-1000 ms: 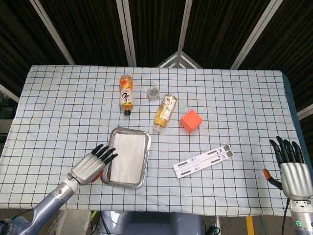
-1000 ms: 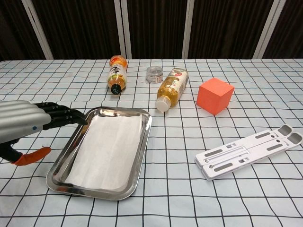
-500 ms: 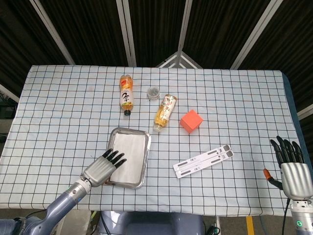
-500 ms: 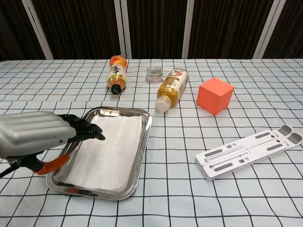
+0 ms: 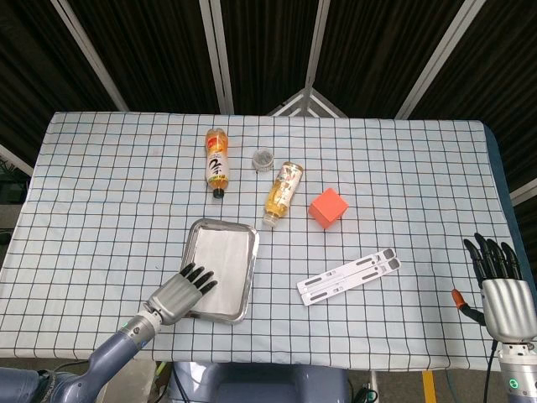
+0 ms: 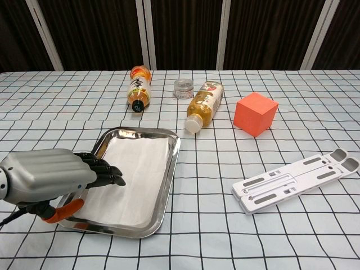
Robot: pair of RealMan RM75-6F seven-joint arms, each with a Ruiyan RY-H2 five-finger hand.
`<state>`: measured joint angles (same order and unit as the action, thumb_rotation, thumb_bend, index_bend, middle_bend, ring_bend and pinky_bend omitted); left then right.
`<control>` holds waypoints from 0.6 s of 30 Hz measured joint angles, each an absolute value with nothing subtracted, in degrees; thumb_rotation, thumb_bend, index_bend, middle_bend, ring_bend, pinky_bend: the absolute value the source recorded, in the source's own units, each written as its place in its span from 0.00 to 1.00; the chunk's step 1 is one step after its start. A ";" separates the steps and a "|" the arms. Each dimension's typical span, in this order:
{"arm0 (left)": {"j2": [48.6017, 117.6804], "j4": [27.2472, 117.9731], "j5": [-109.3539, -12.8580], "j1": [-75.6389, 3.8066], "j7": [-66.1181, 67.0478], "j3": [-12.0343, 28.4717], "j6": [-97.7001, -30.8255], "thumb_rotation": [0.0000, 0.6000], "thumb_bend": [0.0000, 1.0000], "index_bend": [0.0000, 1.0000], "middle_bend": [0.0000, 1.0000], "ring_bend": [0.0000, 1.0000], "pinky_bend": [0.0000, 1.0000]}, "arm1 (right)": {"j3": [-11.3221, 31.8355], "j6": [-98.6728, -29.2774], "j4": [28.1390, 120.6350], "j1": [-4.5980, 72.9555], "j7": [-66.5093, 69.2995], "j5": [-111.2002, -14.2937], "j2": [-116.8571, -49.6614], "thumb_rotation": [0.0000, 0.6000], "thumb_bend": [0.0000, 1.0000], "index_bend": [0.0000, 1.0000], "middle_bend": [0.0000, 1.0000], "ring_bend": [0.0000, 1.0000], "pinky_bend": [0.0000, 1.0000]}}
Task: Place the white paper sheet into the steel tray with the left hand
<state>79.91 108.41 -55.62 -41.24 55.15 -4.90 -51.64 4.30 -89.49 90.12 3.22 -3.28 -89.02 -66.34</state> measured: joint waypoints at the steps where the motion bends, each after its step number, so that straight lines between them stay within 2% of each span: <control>1: 79.90 108.36 -55.29 -41.48 55.35 -5.21 -51.76 1.00 0.71 0.02 0.00 0.00 0.00 | 4.30 -89.52 90.10 3.22 -3.26 -89.03 -66.36 1.00 0.33 0.00 0.00 0.00 0.00; 7: 79.75 108.09 -54.73 -42.49 55.60 -6.43 -52.15 1.00 0.71 0.07 0.00 0.00 0.00 | 4.30 -89.49 90.10 3.23 -3.19 -89.01 -66.34 1.00 0.33 0.00 0.00 0.00 0.00; 18: 79.29 107.11 -55.25 -43.86 55.58 -8.24 -52.44 1.00 0.71 0.09 0.00 0.00 0.00 | 4.32 -89.45 90.27 3.21 -2.84 -88.89 -66.31 1.00 0.33 0.00 0.00 0.00 0.00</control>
